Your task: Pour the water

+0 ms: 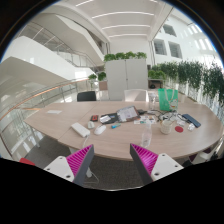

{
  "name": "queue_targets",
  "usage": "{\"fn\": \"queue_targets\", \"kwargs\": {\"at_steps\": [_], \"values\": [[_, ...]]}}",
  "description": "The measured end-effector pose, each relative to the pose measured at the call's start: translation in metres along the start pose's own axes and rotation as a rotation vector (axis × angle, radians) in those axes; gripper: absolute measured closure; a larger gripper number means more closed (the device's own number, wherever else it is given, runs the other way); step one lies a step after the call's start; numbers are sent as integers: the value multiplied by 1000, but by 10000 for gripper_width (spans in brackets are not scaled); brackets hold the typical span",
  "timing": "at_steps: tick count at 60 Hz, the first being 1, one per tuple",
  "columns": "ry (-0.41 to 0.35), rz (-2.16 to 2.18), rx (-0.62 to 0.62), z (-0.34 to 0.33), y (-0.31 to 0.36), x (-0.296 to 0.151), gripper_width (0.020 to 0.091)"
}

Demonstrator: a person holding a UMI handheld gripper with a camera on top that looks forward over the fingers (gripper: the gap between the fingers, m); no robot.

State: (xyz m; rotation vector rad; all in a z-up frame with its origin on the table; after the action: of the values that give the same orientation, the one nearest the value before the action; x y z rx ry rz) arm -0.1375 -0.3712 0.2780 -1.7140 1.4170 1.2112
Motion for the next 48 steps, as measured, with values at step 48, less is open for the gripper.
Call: {"fn": "queue_targets", "kwargs": {"at_steps": [48], "values": [[-121, 14, 200, 293, -178, 60, 272]]}}
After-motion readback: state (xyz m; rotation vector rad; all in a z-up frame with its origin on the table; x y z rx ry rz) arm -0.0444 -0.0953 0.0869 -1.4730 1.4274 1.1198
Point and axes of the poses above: the point between the fingertips, and its own axes, seen from behind it with the camera up: y to the left, x down, z forward, the way the camera looks, the point moved 3 cm from there along -z, backward, against the way the camera looks
